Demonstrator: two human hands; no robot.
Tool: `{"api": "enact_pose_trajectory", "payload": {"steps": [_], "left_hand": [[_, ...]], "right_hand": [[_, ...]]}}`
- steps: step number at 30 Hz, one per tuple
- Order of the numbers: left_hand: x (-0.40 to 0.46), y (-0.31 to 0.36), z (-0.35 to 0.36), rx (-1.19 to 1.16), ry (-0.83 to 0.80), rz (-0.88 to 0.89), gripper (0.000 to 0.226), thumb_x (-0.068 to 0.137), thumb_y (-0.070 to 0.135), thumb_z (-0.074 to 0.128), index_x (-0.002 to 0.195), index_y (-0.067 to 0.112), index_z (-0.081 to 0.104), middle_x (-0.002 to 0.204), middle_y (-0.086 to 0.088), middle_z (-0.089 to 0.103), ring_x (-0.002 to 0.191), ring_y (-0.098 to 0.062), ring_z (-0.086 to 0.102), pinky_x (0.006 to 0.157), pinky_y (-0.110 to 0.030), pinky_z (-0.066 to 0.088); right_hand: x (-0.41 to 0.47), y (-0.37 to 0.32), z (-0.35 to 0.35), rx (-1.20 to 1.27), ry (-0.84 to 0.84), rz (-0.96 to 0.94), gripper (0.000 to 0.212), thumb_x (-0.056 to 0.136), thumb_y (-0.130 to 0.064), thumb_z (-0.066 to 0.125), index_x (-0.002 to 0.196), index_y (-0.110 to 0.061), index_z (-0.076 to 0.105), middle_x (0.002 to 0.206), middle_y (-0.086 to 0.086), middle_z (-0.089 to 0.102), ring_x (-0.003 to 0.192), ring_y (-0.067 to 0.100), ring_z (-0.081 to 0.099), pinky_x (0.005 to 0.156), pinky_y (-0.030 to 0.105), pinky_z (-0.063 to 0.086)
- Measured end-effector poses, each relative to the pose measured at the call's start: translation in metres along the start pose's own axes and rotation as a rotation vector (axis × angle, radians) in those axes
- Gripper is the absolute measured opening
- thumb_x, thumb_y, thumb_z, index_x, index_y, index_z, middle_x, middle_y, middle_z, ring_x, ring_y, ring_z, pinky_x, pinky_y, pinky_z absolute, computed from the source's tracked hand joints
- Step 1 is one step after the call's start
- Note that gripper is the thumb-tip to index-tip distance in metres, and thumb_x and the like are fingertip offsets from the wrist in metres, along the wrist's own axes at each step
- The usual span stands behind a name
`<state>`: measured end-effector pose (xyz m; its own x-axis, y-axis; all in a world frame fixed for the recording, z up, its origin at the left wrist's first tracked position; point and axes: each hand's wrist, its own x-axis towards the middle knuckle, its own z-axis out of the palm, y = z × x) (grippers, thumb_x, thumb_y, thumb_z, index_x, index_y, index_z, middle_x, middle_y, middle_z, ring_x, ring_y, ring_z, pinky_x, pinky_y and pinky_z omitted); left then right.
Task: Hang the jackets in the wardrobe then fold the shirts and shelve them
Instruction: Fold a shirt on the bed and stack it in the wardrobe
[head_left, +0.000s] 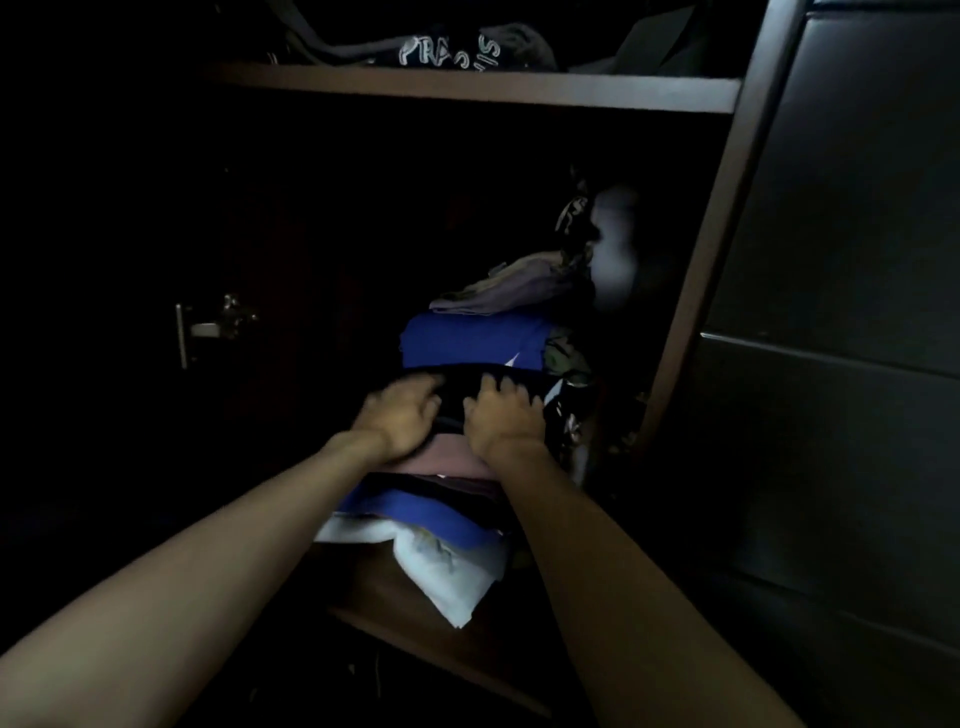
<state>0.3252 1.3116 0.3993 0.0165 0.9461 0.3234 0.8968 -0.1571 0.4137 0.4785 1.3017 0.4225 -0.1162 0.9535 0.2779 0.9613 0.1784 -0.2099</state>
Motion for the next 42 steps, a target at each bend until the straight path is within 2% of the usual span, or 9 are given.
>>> {"api": "enact_pose_trajectory", "payload": {"steps": [2, 4, 6, 10, 20, 24, 28, 39, 42], "left_hand": [[-0.005, -0.002, 0.015, 0.058, -0.158, -0.008, 0.05, 0.109, 0.037, 0.023, 0.158, 0.029, 0.026, 0.165, 0.003, 0.025, 0.153, -0.016, 0.02, 0.124, -0.04, 0.014], [-0.009, 0.0, 0.012, 0.052, -0.139, -0.042, 0.051, 0.109, 0.041, 0.022, 0.158, 0.028, 0.026, 0.166, 0.004, 0.025, 0.153, -0.015, 0.019, 0.125, -0.041, 0.013], [-0.023, 0.004, 0.002, 0.046, -0.052, -0.079, 0.05, 0.108, 0.041, 0.029, 0.156, 0.025, 0.033, 0.163, 0.001, 0.032, 0.15, -0.019, 0.028, 0.122, -0.039, 0.021], [-0.088, 0.004, -0.014, 0.058, 0.113, -0.203, 0.048, 0.106, 0.037, 0.035, 0.151, 0.021, 0.039, 0.157, -0.003, 0.041, 0.143, -0.026, 0.041, 0.114, -0.043, 0.035], [-0.342, 0.014, -0.067, 0.188, 0.372, -0.572, 0.043, 0.106, 0.029, 0.038, 0.147, 0.015, 0.043, 0.145, -0.008, 0.051, 0.132, -0.03, 0.05, 0.108, -0.044, 0.042], [-0.44, 0.041, -0.081, 0.244, 0.429, -0.619, 0.044, 0.104, 0.031, 0.04, 0.144, 0.013, 0.045, 0.141, -0.008, 0.054, 0.13, -0.027, 0.052, 0.107, -0.041, 0.042], [-0.544, 0.064, -0.085, 0.413, 0.412, -0.773, 0.042, 0.1, 0.038, 0.035, 0.134, 0.019, 0.049, 0.127, -0.003, 0.06, 0.115, -0.029, 0.057, 0.092, -0.046, 0.048], [-0.891, 0.119, -0.09, 0.438, 0.51, -1.463, 0.041, 0.104, 0.032, 0.042, 0.139, 0.013, 0.047, 0.138, -0.01, 0.055, 0.121, -0.033, 0.055, 0.097, -0.043, 0.046], [-0.979, 0.145, -0.086, 0.421, 0.501, -1.604, 0.043, 0.105, 0.034, 0.041, 0.142, 0.013, 0.044, 0.142, -0.009, 0.053, 0.123, -0.032, 0.055, 0.098, -0.043, 0.045]], "right_hand": [[0.0, 0.003, 0.016, -0.013, -0.111, 0.01, 0.057, 0.108, -0.043, 0.029, 0.158, -0.016, 0.026, 0.165, 0.015, 0.024, 0.152, 0.034, 0.021, 0.123, 0.049, 0.011], [-0.002, 0.002, 0.02, -0.038, -0.113, 0.011, 0.058, 0.108, -0.041, 0.028, 0.16, -0.016, 0.023, 0.167, 0.015, 0.02, 0.153, 0.035, 0.016, 0.124, 0.051, 0.006], [-0.011, -0.005, 0.018, -0.061, -0.054, -0.056, 0.055, 0.107, -0.036, 0.034, 0.156, -0.013, 0.031, 0.162, 0.018, 0.03, 0.15, 0.038, 0.024, 0.123, 0.051, 0.011], [-0.048, -0.024, 0.021, -0.007, -0.035, -0.416, 0.047, 0.103, -0.031, 0.045, 0.146, -0.012, 0.044, 0.15, 0.014, 0.046, 0.141, 0.033, 0.038, 0.118, 0.045, 0.027], [-0.205, -0.1, 0.036, 0.205, -0.376, -1.012, 0.057, 0.103, -0.044, 0.049, 0.151, -0.015, 0.039, 0.152, 0.009, 0.046, 0.139, 0.031, 0.045, 0.109, 0.045, 0.042], [-0.282, -0.131, 0.035, 0.165, -0.506, -1.248, 0.043, 0.097, -0.052, 0.053, 0.129, -0.025, 0.06, 0.125, 0.004, 0.069, 0.117, 0.029, 0.065, 0.09, 0.038, 0.052], [-0.376, -0.162, 0.037, 0.115, -0.604, -1.492, 0.041, 0.09, -0.06, 0.056, 0.109, -0.025, 0.067, 0.108, 0.004, 0.074, 0.104, 0.029, 0.07, 0.086, 0.039, 0.056], [-0.665, -0.255, 0.025, -0.016, -0.709, -1.954, 0.05, 0.096, -0.059, 0.051, 0.13, -0.022, 0.051, 0.119, 0.005, 0.066, 0.108, 0.028, 0.063, 0.083, 0.04, 0.051], [-0.757, -0.271, 0.022, -0.038, -0.727, -2.042, 0.058, 0.096, -0.061, 0.052, 0.136, -0.019, 0.049, 0.122, 0.006, 0.066, 0.11, 0.027, 0.062, 0.09, 0.043, 0.053]]}}
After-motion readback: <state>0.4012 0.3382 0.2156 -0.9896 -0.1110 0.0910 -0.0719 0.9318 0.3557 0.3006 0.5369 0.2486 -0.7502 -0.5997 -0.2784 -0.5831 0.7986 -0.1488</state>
